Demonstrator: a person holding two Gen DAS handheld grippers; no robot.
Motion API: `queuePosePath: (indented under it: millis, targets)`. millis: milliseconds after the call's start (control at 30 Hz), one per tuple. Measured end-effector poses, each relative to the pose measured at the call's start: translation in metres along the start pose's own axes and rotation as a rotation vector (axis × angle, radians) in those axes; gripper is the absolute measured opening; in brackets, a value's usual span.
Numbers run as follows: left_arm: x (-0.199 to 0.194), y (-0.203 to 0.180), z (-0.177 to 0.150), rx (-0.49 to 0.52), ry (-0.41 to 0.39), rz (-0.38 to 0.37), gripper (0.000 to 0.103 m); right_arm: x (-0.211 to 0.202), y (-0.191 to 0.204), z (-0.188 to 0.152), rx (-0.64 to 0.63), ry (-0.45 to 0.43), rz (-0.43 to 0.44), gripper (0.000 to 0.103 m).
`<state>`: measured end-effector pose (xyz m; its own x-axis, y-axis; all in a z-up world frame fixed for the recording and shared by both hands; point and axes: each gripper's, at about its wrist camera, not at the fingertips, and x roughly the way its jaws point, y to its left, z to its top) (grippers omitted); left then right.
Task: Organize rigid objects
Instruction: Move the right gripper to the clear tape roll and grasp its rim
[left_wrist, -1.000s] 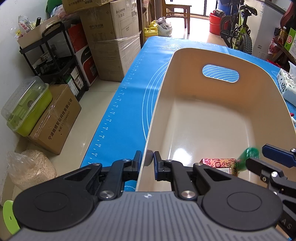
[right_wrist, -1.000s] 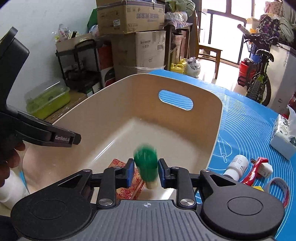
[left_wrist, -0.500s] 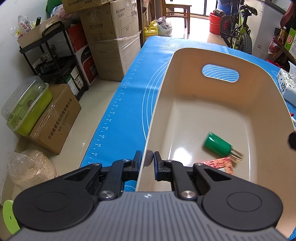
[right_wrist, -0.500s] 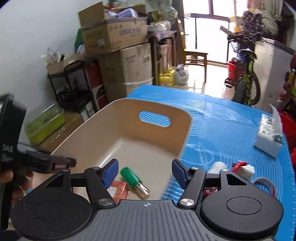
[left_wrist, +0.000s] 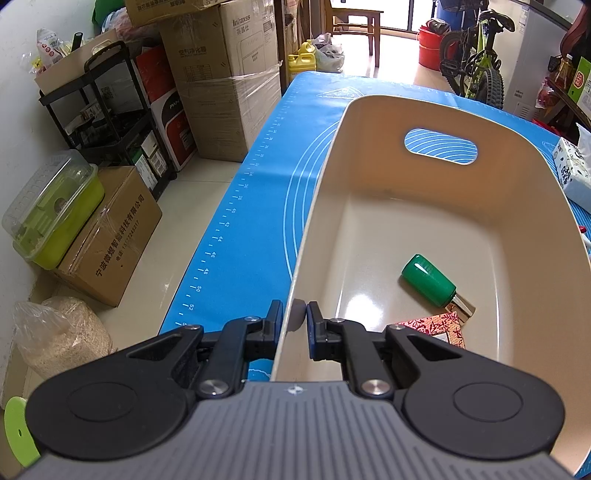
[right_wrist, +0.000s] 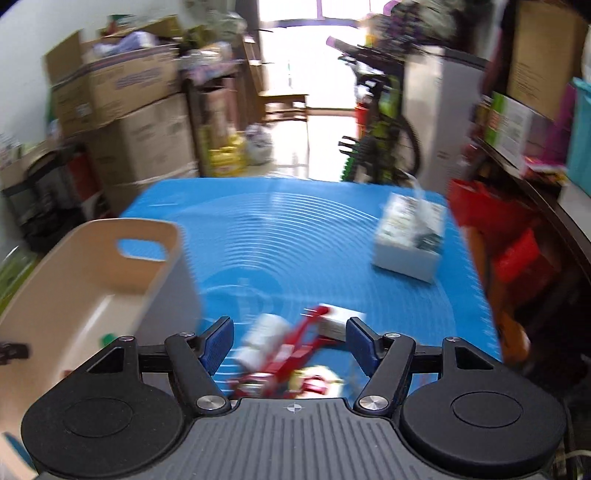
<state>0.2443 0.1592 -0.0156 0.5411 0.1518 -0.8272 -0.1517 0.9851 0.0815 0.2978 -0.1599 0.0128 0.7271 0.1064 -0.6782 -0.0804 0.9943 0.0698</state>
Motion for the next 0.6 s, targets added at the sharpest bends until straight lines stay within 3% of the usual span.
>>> queuePosePath:
  millis: [267,600]
  targets:
    - [0.0,0.0,0.0,-0.002,0.0,0.007,0.016,0.046,-0.035,-0.023,0.096,0.137,-0.069,0.073]
    - [0.0,0.0,0.0,-0.001,-0.001,0.007,0.016,0.073,-0.053,-0.04,0.113,0.15,-0.145,0.071]
